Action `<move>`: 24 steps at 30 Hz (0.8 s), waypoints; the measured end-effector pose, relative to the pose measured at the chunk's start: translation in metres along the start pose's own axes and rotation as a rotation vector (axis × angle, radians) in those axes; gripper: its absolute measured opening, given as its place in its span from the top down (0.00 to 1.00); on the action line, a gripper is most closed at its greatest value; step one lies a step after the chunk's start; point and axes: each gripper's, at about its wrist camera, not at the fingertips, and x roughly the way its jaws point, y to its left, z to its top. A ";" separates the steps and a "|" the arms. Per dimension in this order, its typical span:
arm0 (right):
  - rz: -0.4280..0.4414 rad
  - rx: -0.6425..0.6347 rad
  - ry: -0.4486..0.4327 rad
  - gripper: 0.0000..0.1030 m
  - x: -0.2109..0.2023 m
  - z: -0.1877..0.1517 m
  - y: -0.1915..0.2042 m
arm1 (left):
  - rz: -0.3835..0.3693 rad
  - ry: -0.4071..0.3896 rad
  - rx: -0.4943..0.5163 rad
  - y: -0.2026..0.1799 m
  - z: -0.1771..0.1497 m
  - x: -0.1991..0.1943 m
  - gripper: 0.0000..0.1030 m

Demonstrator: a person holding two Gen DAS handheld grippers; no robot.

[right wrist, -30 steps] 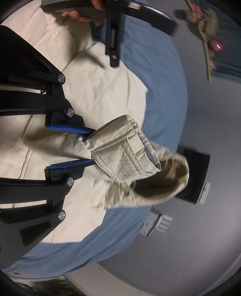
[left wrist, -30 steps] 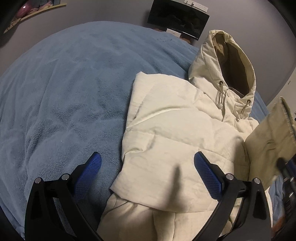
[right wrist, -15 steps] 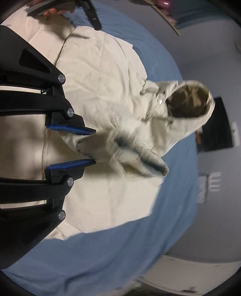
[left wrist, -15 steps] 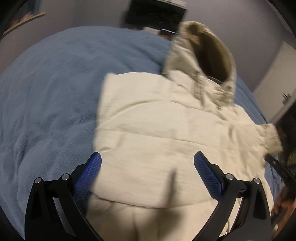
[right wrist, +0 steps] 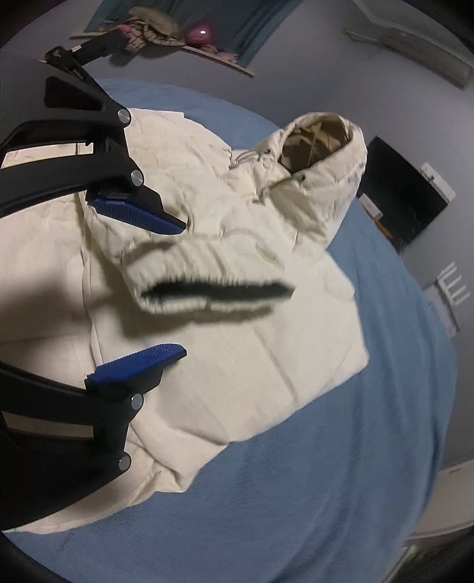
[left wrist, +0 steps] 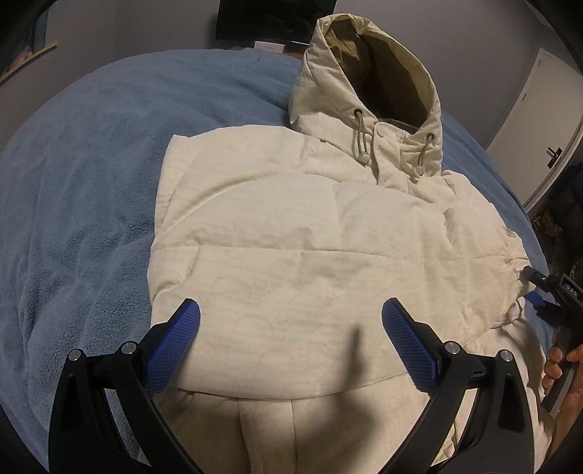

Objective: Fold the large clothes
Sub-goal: 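Lay the held cuff down along the jacket body with the right gripper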

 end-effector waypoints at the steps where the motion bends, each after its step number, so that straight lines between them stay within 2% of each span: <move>1: 0.024 0.019 0.006 0.56 0.002 -0.001 -0.003 | 0.001 0.001 0.002 -0.001 0.000 0.000 0.07; 3: 0.110 0.054 0.014 0.73 0.003 -0.003 -0.005 | 0.001 0.003 0.006 -0.002 0.000 0.001 0.06; 4: 0.103 0.042 -0.004 0.82 0.000 -0.003 -0.002 | 0.000 0.003 0.008 -0.002 -0.001 0.001 0.07; 8: 0.026 -0.075 -0.117 0.85 -0.025 0.001 0.023 | -0.018 -0.003 0.015 -0.003 -0.001 -0.001 0.07; 12: -0.047 -0.111 -0.190 0.86 -0.046 0.005 0.029 | -0.030 -0.006 0.023 -0.004 -0.001 -0.002 0.07; 20: -0.176 -0.055 -0.058 0.85 -0.011 -0.008 -0.008 | -0.017 0.036 0.044 -0.008 -0.003 0.007 0.06; 24: -0.191 -0.040 -0.051 0.85 -0.017 -0.018 -0.011 | -0.016 0.045 0.043 -0.005 -0.004 0.011 0.07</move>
